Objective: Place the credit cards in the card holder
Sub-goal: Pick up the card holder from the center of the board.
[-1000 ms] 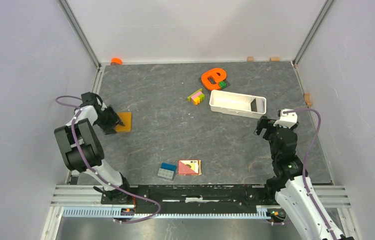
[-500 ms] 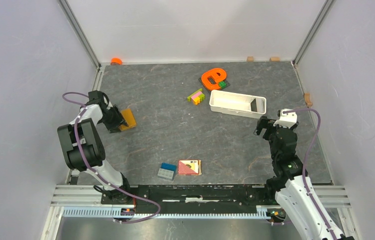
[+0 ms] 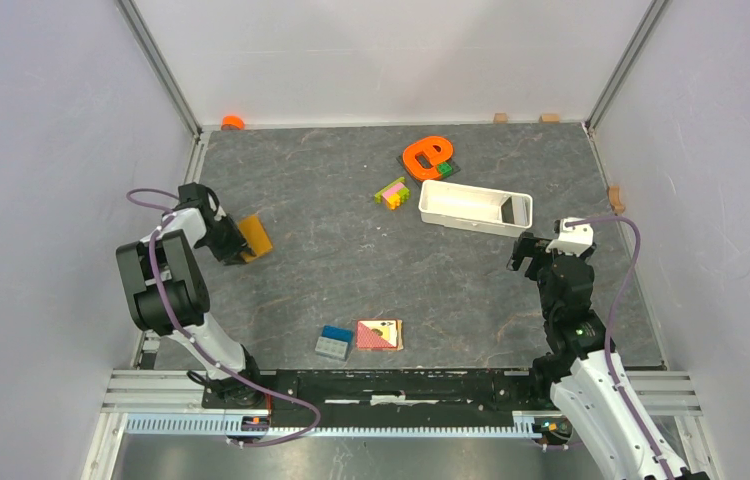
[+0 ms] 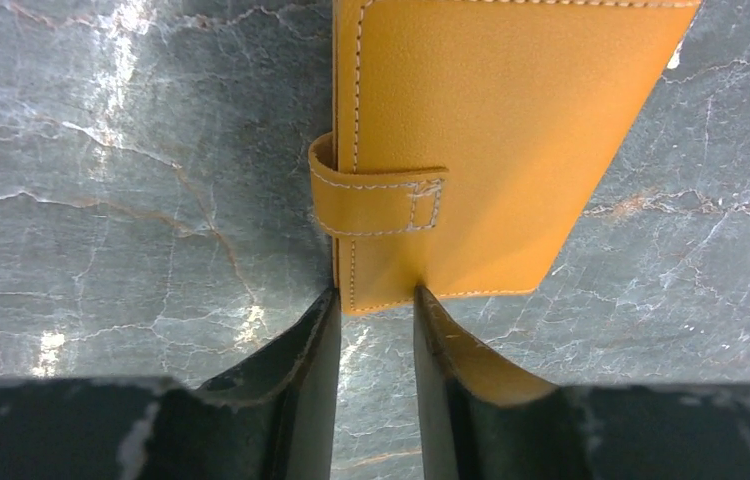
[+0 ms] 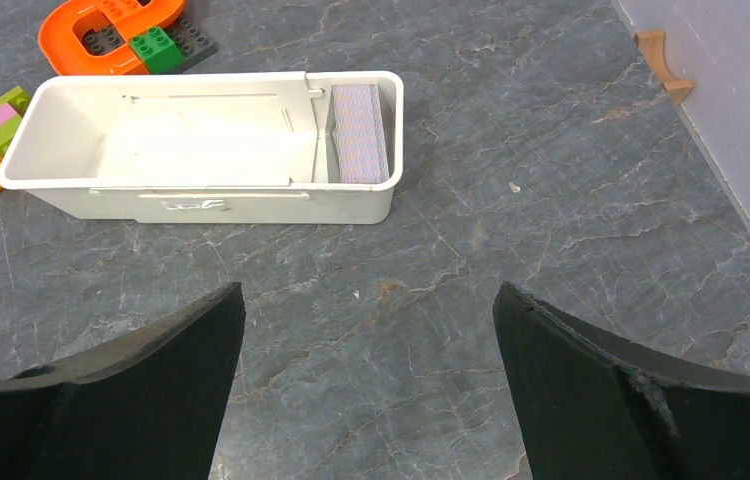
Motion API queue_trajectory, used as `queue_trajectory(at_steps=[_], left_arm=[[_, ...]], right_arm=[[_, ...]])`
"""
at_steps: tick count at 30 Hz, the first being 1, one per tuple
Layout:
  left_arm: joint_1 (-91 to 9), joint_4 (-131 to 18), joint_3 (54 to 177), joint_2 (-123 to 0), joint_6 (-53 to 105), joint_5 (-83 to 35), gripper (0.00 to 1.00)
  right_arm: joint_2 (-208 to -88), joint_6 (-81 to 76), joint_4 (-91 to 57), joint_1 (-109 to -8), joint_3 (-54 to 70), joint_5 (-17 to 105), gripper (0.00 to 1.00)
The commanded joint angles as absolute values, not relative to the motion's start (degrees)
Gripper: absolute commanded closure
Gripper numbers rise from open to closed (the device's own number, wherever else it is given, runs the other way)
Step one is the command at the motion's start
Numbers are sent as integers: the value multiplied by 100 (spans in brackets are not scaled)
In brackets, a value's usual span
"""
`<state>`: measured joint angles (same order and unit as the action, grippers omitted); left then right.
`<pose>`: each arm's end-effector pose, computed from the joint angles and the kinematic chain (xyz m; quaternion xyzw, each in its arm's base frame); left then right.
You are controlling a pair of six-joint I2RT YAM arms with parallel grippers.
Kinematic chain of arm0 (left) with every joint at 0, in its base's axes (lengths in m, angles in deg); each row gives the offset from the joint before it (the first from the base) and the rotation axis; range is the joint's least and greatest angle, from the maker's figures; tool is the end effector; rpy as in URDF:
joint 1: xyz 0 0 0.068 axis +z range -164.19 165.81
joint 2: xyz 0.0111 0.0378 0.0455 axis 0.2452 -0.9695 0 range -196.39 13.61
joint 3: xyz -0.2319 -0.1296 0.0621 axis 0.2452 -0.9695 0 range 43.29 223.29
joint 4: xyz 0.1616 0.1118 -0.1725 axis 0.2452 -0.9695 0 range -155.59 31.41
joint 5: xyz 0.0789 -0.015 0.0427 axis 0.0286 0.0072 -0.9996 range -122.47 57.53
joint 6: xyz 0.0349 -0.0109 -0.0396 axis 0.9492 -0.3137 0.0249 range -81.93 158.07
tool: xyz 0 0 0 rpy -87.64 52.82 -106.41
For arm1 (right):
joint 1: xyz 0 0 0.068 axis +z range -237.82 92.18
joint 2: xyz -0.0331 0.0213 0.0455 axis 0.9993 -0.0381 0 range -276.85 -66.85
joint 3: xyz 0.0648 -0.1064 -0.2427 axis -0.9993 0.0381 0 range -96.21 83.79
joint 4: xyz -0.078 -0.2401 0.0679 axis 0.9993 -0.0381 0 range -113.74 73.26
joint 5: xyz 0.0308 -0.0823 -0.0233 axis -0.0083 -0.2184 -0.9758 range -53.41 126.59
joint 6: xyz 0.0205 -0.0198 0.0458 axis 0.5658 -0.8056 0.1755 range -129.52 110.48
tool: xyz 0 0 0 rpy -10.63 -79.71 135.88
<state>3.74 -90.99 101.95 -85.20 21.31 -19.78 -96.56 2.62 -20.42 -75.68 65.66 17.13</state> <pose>0.3060 0.0908 0.1586 -0.2768 0.9427 -0.1077 0.1519 0.1458 0.0192 0.2255 0.1026 0.7833 -0.0055 0.6130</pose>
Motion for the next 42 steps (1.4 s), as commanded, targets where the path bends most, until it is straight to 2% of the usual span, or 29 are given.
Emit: queue_trajectory(at_steps=[1, 9, 19, 26, 32, 36, 41, 42], left_arm=[[367, -8933, 10209, -8703, 2049, -1951, 67], [336, -8935, 10201, -8361, 2093, -1937, 97], [-660, -8896, 10055, -7539, 2138, -1990, 98], [-2039, -8901, 9800, -7098, 2172, -1911, 98], [-2553, -8710, 9537, -6727, 1821, -1571, 98], [-2268, -8608, 9657, -6770, 1459, -1872, 90], [-1346, -8009, 9216, -6629, 562, -2010, 66], [-1163, -7908, 9108, -6554, 424, -2085, 64]], right_arm=[[-9626, 192, -1885, -7579, 6461, 1779, 2], [-9653, 191, -1881, -7578, 6461, 1785, 2], [-9758, 191, -1860, -7582, 6468, 1801, 2], [-9873, 178, -1817, -7578, 6467, 1855, 2], [-9988, -40, -1517, -7582, 6507, 2601, 2], [-10122, -109, -1403, -7578, 6501, 2889, 2], [-10154, -115, -1410, -7578, 6496, 2925, 2], [-10126, -107, -1410, -7580, 6510, 2936, 2]])
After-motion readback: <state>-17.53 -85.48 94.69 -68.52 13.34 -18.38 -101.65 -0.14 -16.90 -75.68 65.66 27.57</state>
